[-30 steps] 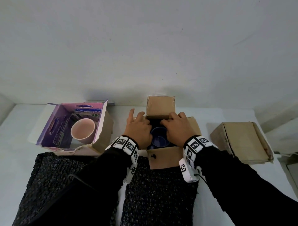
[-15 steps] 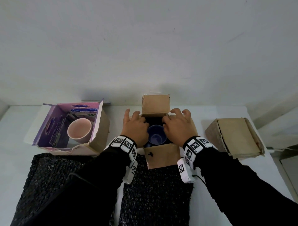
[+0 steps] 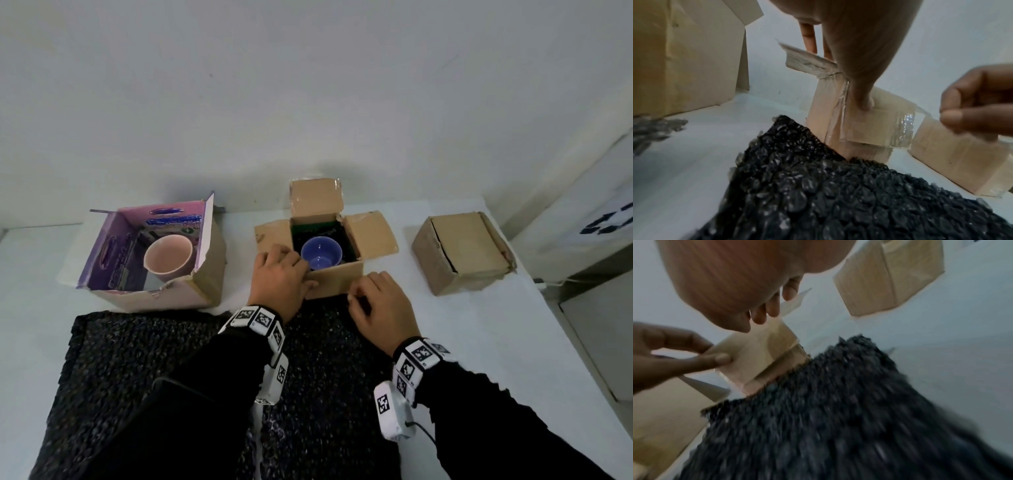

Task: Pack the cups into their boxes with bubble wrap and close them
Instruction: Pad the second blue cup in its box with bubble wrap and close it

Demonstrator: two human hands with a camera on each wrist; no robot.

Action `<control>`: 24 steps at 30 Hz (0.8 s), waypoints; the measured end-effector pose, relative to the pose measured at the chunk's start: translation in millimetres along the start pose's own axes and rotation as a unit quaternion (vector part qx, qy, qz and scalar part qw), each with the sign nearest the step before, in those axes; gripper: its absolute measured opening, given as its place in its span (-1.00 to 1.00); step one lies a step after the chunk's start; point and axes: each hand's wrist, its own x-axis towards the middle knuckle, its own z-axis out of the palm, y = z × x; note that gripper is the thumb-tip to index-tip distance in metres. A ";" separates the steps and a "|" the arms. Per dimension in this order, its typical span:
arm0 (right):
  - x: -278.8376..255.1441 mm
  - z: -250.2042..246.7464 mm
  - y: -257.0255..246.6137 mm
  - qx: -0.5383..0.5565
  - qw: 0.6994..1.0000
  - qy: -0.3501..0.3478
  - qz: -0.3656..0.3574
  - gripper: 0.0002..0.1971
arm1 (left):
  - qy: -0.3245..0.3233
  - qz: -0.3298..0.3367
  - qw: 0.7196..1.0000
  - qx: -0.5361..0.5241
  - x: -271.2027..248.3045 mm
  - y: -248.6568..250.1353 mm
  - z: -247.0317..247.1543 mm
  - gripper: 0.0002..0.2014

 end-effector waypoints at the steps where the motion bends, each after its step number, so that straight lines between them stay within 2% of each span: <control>1: -12.5 5.2 -2.1 -0.006 1.000 -0.025 0.016 -0.87 | 0.003 -0.007 1.000 -0.007 -0.7 2.3 0.2 -0.72; 4: -42.1 20.9 -3.6 -0.084 0.977 -0.183 0.076 -0.47 | 0.011 -0.029 0.999 -0.038 -8.0 6.1 0.0 -0.74; 5: -48.9 24.7 -3.1 -0.109 0.966 -0.218 0.090 -0.42 | 0.012 -0.033 0.998 -0.048 -12.2 6.7 0.1 -0.74; 6: -53.6 26.9 -3.9 -0.119 0.962 -0.225 0.096 -0.46 | 0.014 -0.036 0.998 -0.057 -17.4 7.3 -0.4 -0.73; 9: -58.2 25.3 -9.0 -0.104 0.977 -0.159 0.096 -0.72 | 0.021 -0.035 0.995 -0.095 -35.5 8.5 -2.6 -0.65; 12: -54.3 17.1 -15.2 -0.056 0.984 -0.111 0.126 -0.73 | 0.033 -0.028 0.994 -0.101 -52.3 8.4 -4.0 -0.59; 14: -47.0 9.2 -19.4 0.004 0.980 -0.096 0.172 -0.71 | 0.048 -0.048 0.990 -0.121 -61.3 9.1 -7.3 -0.53; 17: -37.1 -1.7 -22.8 0.155 0.957 -0.097 0.225 -0.74 | 0.055 -0.089 0.975 -0.198 -74.2 13.3 -11.1 -0.40; 19: -32.2 -11.6 -30.1 0.286 0.922 -0.119 0.233 -0.78 | 0.025 -0.109 0.964 -0.243 -81.4 13.9 -12.6 -0.30; 21: -25.4 -21.8 -35.1 0.310 0.915 -0.130 0.224 -0.85 | -0.014 -0.108 0.958 -0.264 -83.1 12.9 -14.7 -0.37; 24: -17.0 -32.1 -34.7 0.243 0.940 -0.145 0.188 -0.90 | -0.026 -0.088 0.951 -0.294 -73.8 12.6 -24.1 -0.64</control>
